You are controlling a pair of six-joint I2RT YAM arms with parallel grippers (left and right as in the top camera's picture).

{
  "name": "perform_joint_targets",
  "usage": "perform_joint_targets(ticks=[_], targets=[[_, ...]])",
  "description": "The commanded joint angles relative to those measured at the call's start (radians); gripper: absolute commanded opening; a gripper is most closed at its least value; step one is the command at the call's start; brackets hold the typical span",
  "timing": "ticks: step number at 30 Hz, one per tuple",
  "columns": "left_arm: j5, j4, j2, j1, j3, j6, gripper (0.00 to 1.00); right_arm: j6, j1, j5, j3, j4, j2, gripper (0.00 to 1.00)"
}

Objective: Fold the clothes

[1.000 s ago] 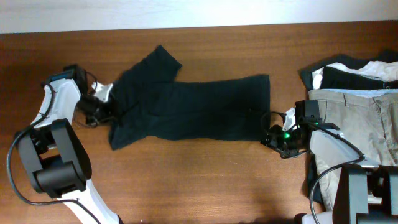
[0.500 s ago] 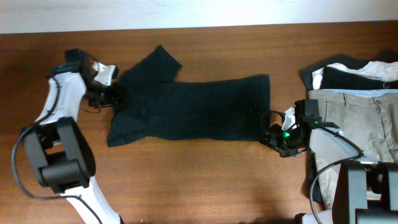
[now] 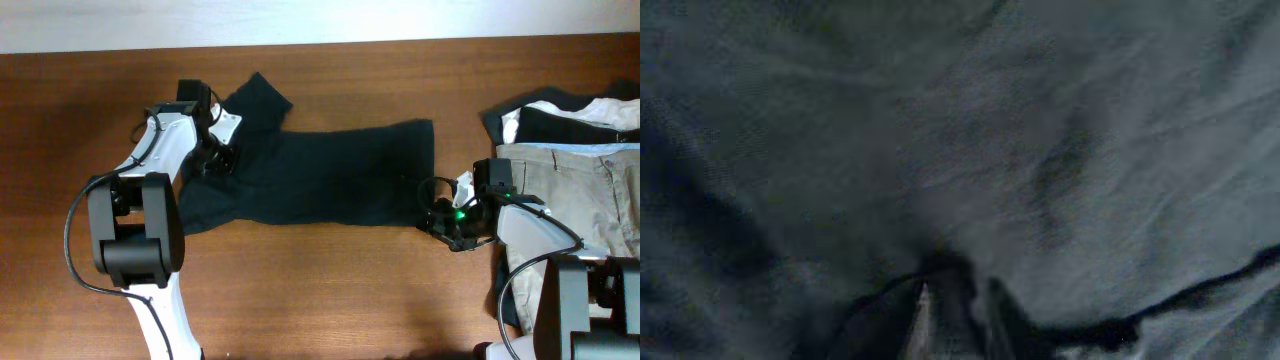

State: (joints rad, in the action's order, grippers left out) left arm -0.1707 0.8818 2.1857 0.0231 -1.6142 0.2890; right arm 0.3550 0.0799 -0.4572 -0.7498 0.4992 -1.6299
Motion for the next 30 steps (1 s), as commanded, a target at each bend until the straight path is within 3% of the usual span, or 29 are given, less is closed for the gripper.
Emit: perform_joint_targets(ticks=[1,7,16,17,18,19,21,23,26,30], targets=[[0.045,0.013,0.011,-0.003,-0.012,-0.008,0.00,-0.011,-0.002,0.049,0.025,0.004,-0.047,0.36],[-0.048,0.237,0.011,0.011,-0.281,-0.033,0.00,-0.011,-0.002,0.049,0.025,0.005,-0.047,0.36],[0.013,0.233,0.014,0.159,-0.285,-0.003,0.01,-0.011,-0.002,0.049,0.025,0.002,-0.047,0.36],[0.056,0.235,0.014,0.157,-0.285,-0.004,0.23,-0.011,-0.002,0.049,0.025,0.002,-0.047,0.36],[0.106,0.240,0.014,0.152,-0.285,-0.004,0.56,-0.011,-0.002,0.049,0.025,0.003,-0.047,0.36],[0.158,0.255,0.013,0.134,-0.285,-0.008,0.66,-0.011,-0.002,0.049,0.025,0.006,-0.047,0.36],[0.159,0.270,0.013,0.083,-0.285,-0.015,0.71,-0.011,-0.002,0.049,0.025,0.019,-0.047,0.36],[0.156,0.288,0.014,0.019,-0.285,-0.014,0.69,-0.011,-0.002,0.049,0.025,0.027,-0.047,0.36],[0.058,0.356,0.035,-0.063,-0.261,-0.003,0.47,-0.010,-0.002,0.049,0.025,0.028,-0.047,0.36],[0.055,0.331,0.043,-0.076,-0.151,0.010,0.46,-0.010,-0.002,0.049,0.025,0.027,-0.047,0.36]])
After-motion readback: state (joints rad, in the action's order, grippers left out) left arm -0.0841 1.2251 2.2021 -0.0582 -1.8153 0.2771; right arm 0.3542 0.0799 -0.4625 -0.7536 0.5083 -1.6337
